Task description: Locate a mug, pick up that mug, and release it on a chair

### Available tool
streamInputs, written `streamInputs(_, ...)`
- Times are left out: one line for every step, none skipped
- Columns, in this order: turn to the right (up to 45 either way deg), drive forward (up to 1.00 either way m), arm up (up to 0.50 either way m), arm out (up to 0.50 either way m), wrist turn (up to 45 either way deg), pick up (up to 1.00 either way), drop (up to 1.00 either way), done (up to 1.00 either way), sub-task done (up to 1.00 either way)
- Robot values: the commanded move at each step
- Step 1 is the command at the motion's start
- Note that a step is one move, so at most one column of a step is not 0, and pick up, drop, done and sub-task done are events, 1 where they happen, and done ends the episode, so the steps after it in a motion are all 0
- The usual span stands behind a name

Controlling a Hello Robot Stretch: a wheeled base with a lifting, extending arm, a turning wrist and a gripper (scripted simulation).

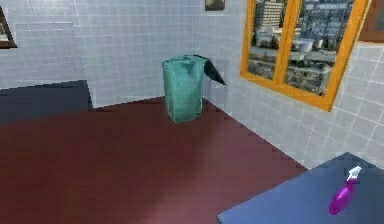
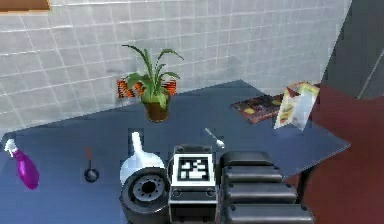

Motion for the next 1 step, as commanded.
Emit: streamInputs(-45.0, 0.0, 0.0, 0.0, 0.0, 0.0, 0.0, 0.0, 0.0)
